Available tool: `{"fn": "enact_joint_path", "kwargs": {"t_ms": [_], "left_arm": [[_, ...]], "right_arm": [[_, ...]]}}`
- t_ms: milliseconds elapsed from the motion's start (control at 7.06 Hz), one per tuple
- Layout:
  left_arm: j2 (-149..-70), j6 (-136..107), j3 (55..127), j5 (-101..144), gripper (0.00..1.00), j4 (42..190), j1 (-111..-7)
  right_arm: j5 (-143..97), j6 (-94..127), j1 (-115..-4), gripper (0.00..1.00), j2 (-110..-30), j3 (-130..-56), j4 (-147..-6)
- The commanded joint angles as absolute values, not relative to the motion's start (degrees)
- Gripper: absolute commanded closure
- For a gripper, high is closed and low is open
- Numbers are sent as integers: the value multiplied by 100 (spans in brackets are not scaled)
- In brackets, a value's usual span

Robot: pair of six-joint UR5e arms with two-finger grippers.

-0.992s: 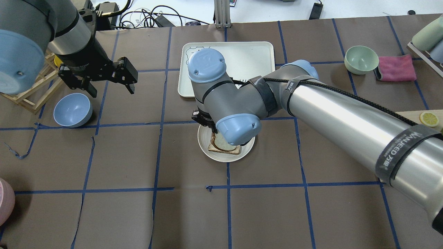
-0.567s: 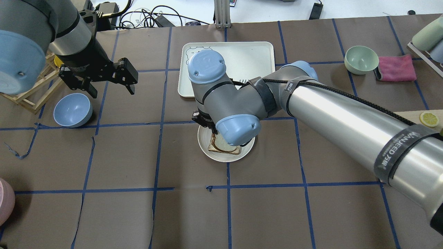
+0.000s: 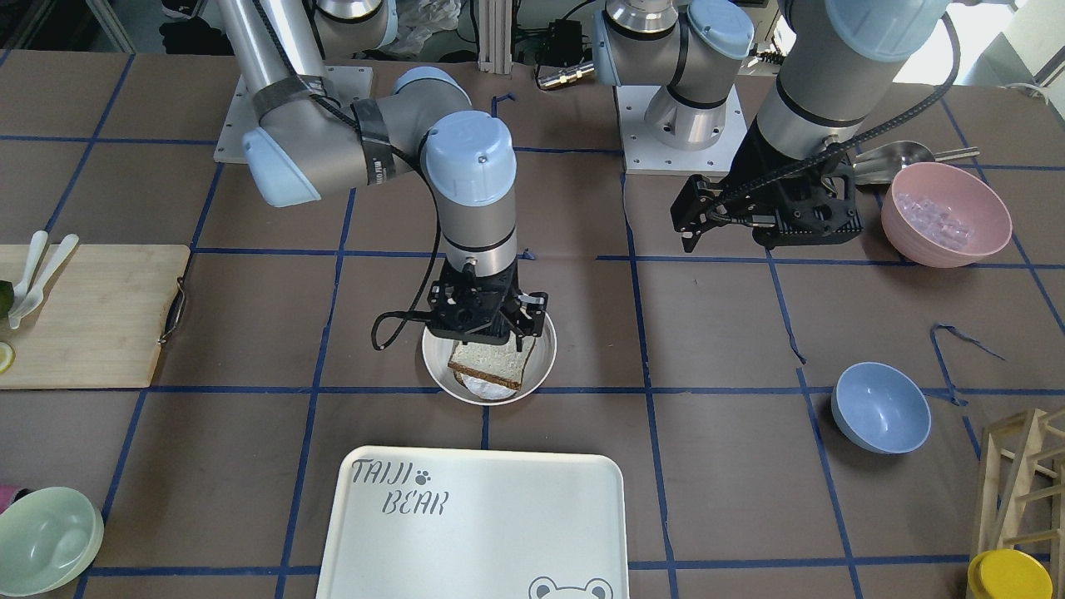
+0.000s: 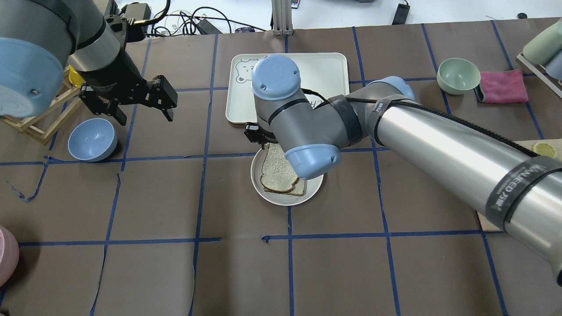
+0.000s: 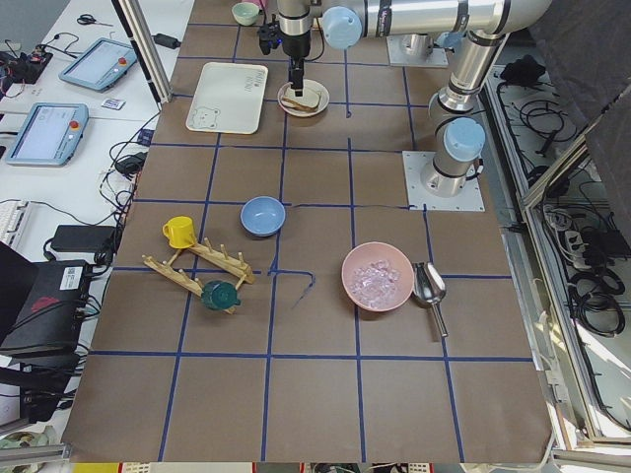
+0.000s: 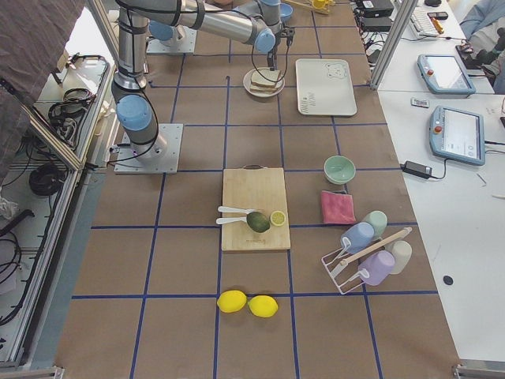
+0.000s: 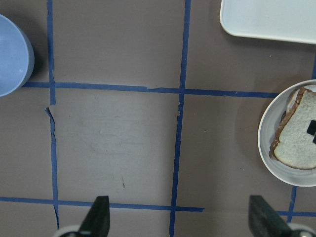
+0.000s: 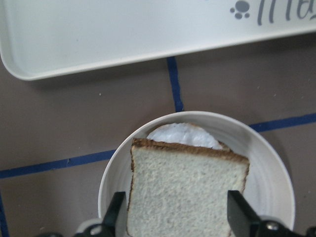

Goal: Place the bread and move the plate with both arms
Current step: 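Open the right gripper and raise it away while the left arm reaches toward the plate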

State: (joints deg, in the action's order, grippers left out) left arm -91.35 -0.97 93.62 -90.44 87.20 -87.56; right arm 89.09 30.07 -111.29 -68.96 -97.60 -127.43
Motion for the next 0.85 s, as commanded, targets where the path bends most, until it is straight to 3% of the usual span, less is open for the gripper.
{"fn": "enact_joint_path", "kwargs": {"t_ms": [0, 283, 567, 708], "left_arm": [[-9167, -149, 9387, -9044, 0, 8684, -8649], [-9350, -192, 9614, -8957, 0, 8318, -8604], [-9641, -865, 10192, -8886, 0, 7596, -8893], [-9824, -905, 10430, -8860, 0, 6741, -9077]], "right_arm": [[8886, 1326, -10156, 0, -7319, -9721, -11873], [8868, 617, -9661, 0, -7960, -9415, -10545], [8640, 615, -9677, 0, -8148, -8303, -9007], [8701, 589, -9685, 0, -8208, -8184, -8704]]}}
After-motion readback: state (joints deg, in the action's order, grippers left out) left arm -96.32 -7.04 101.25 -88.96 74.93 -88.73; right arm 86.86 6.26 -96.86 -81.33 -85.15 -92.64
